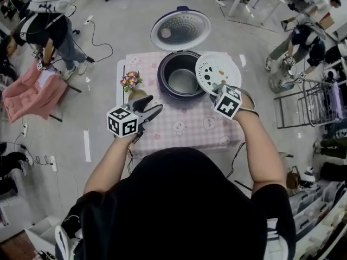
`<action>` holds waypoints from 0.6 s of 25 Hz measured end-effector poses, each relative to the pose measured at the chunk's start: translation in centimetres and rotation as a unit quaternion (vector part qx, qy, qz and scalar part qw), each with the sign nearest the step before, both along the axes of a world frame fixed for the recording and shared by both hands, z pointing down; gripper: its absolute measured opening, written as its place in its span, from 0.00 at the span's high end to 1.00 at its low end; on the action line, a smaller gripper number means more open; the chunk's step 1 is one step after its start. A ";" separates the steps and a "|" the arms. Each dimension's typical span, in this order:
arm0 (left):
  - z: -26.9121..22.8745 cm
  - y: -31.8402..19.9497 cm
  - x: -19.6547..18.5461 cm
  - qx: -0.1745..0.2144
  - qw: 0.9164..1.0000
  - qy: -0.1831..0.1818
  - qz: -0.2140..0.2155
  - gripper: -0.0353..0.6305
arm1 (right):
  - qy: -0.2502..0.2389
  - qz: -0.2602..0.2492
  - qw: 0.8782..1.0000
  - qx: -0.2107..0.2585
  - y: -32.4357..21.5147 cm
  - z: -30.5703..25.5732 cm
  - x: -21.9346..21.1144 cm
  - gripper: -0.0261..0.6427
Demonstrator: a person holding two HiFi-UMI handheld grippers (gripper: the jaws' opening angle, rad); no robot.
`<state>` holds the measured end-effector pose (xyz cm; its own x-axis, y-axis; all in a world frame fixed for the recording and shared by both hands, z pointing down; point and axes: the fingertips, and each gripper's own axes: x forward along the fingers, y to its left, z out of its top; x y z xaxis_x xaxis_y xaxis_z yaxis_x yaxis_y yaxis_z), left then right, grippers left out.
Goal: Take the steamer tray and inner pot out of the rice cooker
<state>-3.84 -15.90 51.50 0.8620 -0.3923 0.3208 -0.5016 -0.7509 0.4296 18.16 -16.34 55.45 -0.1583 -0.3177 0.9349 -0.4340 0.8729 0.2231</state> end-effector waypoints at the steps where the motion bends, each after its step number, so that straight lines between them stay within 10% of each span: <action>1: 0.0 0.0 0.3 0.000 1.000 0.000 0.005 0.55 | 0.002 0.007 1.000 0.002 0.2 0.0 0.6 0.91; 15: 0.9 1.2 4.2 -0.006 0.998 -0.008 0.062 0.55 | -0.009 0.102 0.995 -0.013 5.3 2.6 6.8 0.91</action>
<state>0.34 -14.71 52.37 0.8984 -0.2780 0.3401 -0.4118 -0.8025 0.4317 24.92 -11.00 58.04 -0.1091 -0.3211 0.9407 -0.6055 0.7720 0.1933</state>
